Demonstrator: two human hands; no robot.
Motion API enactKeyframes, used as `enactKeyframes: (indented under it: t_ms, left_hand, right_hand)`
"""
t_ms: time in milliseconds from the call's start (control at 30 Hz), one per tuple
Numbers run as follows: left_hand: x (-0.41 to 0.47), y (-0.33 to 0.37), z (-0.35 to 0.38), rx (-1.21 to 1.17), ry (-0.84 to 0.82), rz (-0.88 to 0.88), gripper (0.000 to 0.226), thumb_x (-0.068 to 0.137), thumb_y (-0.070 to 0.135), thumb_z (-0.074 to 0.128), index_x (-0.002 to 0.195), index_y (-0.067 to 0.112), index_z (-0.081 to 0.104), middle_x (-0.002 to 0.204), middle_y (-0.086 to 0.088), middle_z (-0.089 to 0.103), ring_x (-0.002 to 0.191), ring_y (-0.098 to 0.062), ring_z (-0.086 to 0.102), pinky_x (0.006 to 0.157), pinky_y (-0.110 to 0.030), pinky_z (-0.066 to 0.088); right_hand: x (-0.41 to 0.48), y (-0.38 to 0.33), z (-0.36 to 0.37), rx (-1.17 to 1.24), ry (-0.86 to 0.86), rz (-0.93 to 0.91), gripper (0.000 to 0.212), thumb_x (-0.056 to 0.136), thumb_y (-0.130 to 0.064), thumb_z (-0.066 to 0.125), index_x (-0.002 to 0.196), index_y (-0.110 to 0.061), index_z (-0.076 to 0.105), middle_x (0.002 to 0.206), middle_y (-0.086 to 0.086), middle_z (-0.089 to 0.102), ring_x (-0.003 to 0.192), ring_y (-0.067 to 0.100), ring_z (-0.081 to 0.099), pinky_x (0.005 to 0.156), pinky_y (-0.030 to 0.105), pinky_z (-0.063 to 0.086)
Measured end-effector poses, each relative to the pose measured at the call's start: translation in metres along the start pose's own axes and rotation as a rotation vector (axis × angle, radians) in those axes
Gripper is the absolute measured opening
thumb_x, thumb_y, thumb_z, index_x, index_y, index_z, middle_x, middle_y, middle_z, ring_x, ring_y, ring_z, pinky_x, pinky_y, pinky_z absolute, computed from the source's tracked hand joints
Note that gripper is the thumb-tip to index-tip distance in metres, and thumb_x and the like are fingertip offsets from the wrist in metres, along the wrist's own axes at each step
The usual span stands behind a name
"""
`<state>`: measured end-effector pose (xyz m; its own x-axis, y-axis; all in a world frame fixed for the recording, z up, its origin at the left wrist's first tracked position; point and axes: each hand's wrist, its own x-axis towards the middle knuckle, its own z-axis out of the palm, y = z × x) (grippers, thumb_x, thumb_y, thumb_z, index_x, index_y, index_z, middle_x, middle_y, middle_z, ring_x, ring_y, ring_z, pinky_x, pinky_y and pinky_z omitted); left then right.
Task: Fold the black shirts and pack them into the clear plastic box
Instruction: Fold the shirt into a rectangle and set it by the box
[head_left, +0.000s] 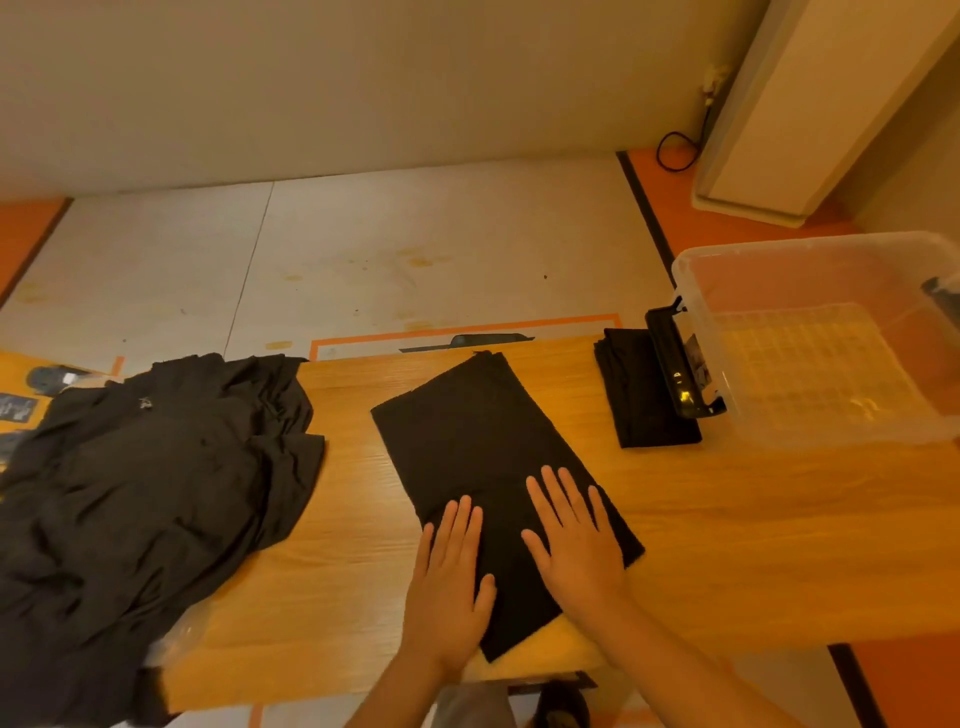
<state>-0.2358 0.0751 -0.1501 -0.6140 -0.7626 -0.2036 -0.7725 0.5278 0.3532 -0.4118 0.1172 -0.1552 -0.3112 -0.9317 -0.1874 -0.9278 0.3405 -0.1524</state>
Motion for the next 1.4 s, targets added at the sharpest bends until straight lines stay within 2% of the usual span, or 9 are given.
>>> enactKeyframes:
  t_ms: [167, 367, 533, 733, 867, 1000, 1133, 1267, 1400]
  left_hand:
    - [-0.006, -0.019, -0.026, -0.016, 0.009, 0.165, 0.076, 0.086, 0.044, 0.036, 0.154, 0.026, 0.007, 0.160, 0.012, -0.006, 0.149, -0.008, -0.007, 0.120, -0.032, -0.008]
    - [-0.058, -0.014, 0.013, 0.029, -0.023, 0.251, 0.091, 0.086, 0.074, 0.045, 0.155, 0.022, 0.016, 0.163, 0.005, 0.008, 0.150, -0.016, 0.005, 0.119, -0.038, 0.006]
    - [-0.072, -0.012, 0.023, 0.143, 0.062, 0.240, 0.055, 0.099, 0.044, 0.036, 0.148, 0.018, 0.037, 0.162, -0.003, 0.013, 0.149, -0.018, 0.007, 0.118, -0.035, 0.009]
    - [-0.091, -0.014, 0.027, 0.134, 0.084, 0.234, 0.122, 0.058, 0.003, 0.081, 0.155, 0.023, 0.009, 0.156, -0.004, 0.026, 0.147, -0.019, 0.012, 0.117, -0.035, 0.009]
    - [-0.107, -0.014, 0.033, 0.197, 0.114, 0.263, 0.055, 0.101, 0.013, 0.007, 0.155, 0.025, 0.007, 0.163, 0.001, 0.005, 0.149, -0.016, 0.004, 0.119, -0.033, 0.006]
    - [-0.119, -0.007, 0.027, 0.123, 0.007, 0.249, 0.112, 0.069, 0.003, 0.076, 0.155, 0.028, 0.009, 0.159, 0.002, 0.022, 0.147, -0.016, 0.015, 0.119, -0.030, 0.006]
    - [-0.138, -0.004, 0.020, 0.020, -0.052, 0.216, 0.090, 0.084, 0.015, 0.066, 0.154, 0.031, 0.012, 0.158, 0.004, 0.028, 0.144, -0.014, 0.025, 0.119, -0.029, 0.005]
    - [-0.142, 0.003, 0.010, -0.052, -0.012, 0.081, 0.056, 0.102, 0.049, 0.005, 0.136, 0.036, 0.048, 0.141, 0.016, 0.049, 0.128, -0.006, 0.049, 0.114, -0.016, 0.013]
    - [-0.141, 0.008, -0.010, -0.234, 0.078, -0.083, 0.043, 0.091, 0.066, 0.026, 0.122, 0.048, 0.050, 0.125, 0.032, 0.046, 0.125, 0.007, 0.037, 0.108, -0.021, 0.034]
  right_hand:
    - [-0.044, -0.024, 0.005, 0.118, -0.028, 0.112, 0.072, 0.097, -0.055, -0.001, 0.145, -0.015, 0.034, 0.148, 0.013, 0.039, 0.145, 0.028, 0.015, 0.115, 0.041, 0.003]
    - [-0.073, 0.006, 0.006, 0.008, -0.159, -0.169, 0.092, 0.079, -0.077, 0.028, 0.149, -0.018, 0.031, 0.150, 0.003, 0.040, 0.141, 0.017, 0.024, 0.114, 0.036, 0.006]
    - [-0.082, 0.023, 0.003, -0.010, -0.250, -0.246, 0.110, 0.059, -0.088, 0.050, 0.145, -0.019, 0.038, 0.148, 0.002, 0.043, 0.138, 0.020, 0.036, 0.113, 0.035, 0.006]
    - [-0.100, 0.030, 0.008, -0.034, -0.060, -0.333, 0.142, 0.030, -0.002, 0.091, 0.150, -0.011, 0.016, 0.140, 0.007, 0.053, 0.129, 0.022, 0.047, 0.115, 0.036, 0.003]
    - [-0.111, 0.037, 0.008, -0.089, -0.054, -0.403, 0.151, 0.027, 0.004, 0.087, 0.154, -0.011, 0.006, 0.136, 0.007, 0.057, 0.128, 0.021, 0.044, 0.114, 0.035, 0.002]
    - [-0.123, 0.045, 0.006, -0.091, -0.107, -0.440, 0.144, 0.028, 0.005, 0.086, 0.151, -0.014, 0.014, 0.136, 0.005, 0.057, 0.143, 0.017, 0.027, 0.114, 0.033, 0.004]
    - [-0.138, 0.059, 0.006, -0.015, -0.217, -0.437, 0.153, 0.031, -0.015, 0.093, 0.154, -0.023, 0.003, 0.139, -0.004, 0.053, 0.135, 0.013, 0.038, 0.115, 0.030, 0.004]
    - [-0.144, 0.059, -0.018, 0.095, -0.180, -0.434, 0.092, 0.066, -0.026, 0.085, 0.143, -0.032, 0.036, 0.147, -0.014, 0.038, 0.135, 0.001, 0.024, 0.118, 0.025, 0.019]
    - [-0.140, 0.060, -0.034, 0.372, -0.236, -0.264, 0.042, 0.099, -0.024, 0.048, 0.139, -0.036, 0.044, 0.137, -0.029, 0.031, 0.133, -0.008, 0.031, 0.107, 0.012, 0.025]
